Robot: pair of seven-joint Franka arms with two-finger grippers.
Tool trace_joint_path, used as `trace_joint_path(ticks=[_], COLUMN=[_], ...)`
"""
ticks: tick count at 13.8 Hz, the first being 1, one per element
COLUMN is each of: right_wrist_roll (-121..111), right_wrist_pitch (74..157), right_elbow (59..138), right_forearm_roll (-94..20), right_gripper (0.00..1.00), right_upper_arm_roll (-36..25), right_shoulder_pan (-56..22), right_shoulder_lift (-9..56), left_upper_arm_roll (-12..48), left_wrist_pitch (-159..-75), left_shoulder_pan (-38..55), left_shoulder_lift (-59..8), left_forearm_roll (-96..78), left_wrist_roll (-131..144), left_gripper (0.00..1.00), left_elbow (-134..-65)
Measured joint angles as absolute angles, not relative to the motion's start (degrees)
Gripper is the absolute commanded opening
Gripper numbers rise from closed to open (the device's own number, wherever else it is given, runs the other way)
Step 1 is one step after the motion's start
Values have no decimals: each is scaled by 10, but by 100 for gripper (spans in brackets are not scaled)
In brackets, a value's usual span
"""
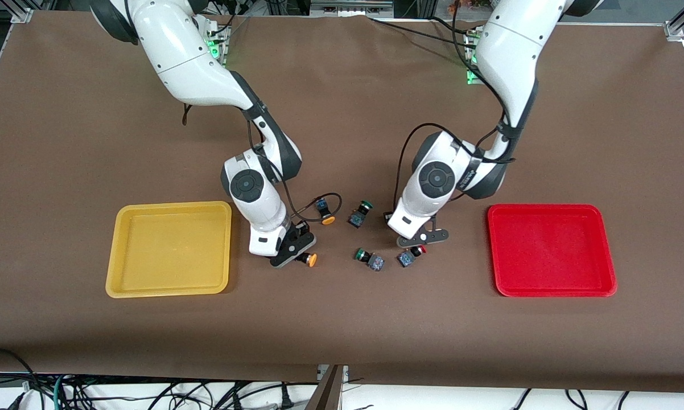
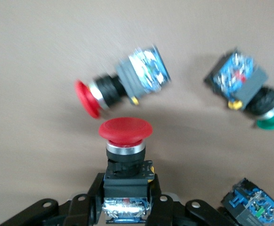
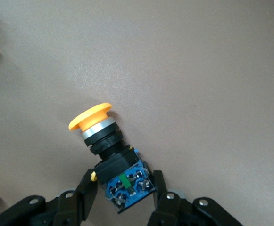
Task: Place red and yellow buttons in trays
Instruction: 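Carry the yellow button to the yellow tray while the left carries red to red tray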
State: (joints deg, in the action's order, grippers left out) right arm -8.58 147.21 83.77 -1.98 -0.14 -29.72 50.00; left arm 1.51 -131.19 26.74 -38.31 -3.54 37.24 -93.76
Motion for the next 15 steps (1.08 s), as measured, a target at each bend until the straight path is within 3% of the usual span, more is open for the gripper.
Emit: trace_joint_path(ticks=[3, 7, 10, 11, 13, 15], right_wrist_roll=[-106, -195, -280, -297, -309, -307], right_wrist_pitch=[1397, 1255, 1235, 1235, 1246, 1254], right_elbow=[829, 827, 837, 845, 858, 863], right_forearm_roll=[-20, -22, -23, -23, -23, -23], right_gripper=[12, 12, 18, 26, 60, 77], right_upper_arm_roll=[-6, -12, -13, -13, -13, -11], right_shoulder_pan=[-273, -180, -96, -72, -46, -45], right_shoulder_lift=[471, 407, 403, 408, 423, 433], left_upper_arm_roll=[9, 7, 7, 7, 6, 4], left_wrist_pitch=[-1267, -1227, -1225, -1225, -1225, -1226], left_shoulder_pan=[214, 91, 11, -14, -46, -67], left_shoulder_lift=[-348, -323, -324, -328, -339, -349], left_forearm_roll=[-35, -35, -35, -35, -29, -17], left_wrist_roll=[285, 95, -21, -50, -80, -83], left_gripper=[23, 22, 23, 23, 23, 23], left_elbow=[-936, -936, -941, -943, -946, -946])
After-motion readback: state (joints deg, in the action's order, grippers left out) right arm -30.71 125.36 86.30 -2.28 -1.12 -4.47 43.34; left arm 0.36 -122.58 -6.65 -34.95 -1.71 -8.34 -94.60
